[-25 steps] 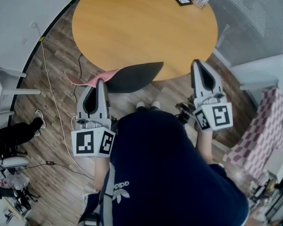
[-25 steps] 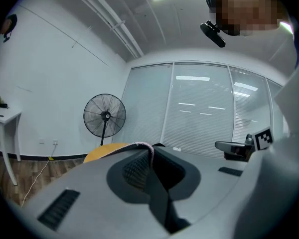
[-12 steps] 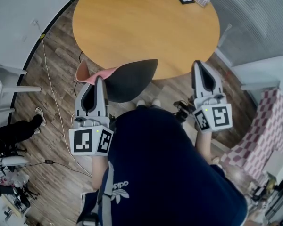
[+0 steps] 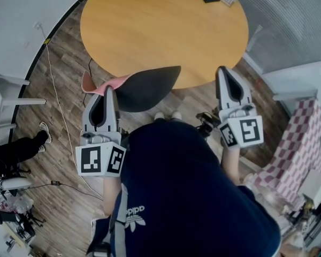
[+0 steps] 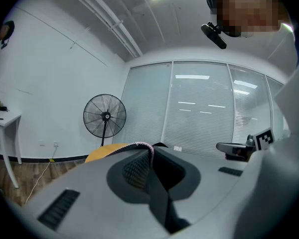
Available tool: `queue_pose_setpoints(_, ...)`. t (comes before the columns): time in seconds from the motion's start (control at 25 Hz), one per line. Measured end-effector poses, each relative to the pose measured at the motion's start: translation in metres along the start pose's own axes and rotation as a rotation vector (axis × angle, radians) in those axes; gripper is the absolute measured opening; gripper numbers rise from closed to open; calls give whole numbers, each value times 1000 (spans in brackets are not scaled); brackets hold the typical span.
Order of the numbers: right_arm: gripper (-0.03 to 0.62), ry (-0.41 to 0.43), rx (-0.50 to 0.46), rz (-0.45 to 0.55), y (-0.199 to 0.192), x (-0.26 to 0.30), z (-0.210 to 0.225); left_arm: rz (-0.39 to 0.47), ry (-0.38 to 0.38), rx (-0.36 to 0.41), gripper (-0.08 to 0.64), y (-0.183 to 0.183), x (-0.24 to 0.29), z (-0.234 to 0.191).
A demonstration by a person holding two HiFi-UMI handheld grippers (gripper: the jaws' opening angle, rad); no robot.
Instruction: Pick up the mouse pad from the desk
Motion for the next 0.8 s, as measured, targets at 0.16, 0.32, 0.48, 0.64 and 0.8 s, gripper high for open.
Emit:
queue_pose_setpoints(0.16, 2, -9, 0, -5, 0, -2, 3, -3, 3, -1, 18, -1, 0, 0)
queue_pose_setpoints(0.32, 2, -10, -4, -13, -1, -2, 4, -5, 6, -8, 18, -1, 0, -1)
queue_pose_setpoints(0.48, 2, -11, -4, -18, -3, -2, 5, -5, 10, -17, 18, -2, 0, -2)
queue_pose_setpoints(0.64, 2, -9, -2, -22, -7, -1, 6, -7, 13, -15, 18, -3, 0, -3)
queue_pose_setpoints(0.8, 2, -9, -2, -24, -8, -1, 8, -7, 14, -14, 18, -4, 0, -3)
Point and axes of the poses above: the fingertips, and each gripper's own axes: x forward along the fingers, z to its right, y out of its top, the point moved 6 cm from there along -x, backward along the fingers, and after that the axes turned 11 degrees about z, right-handed, at the moved point
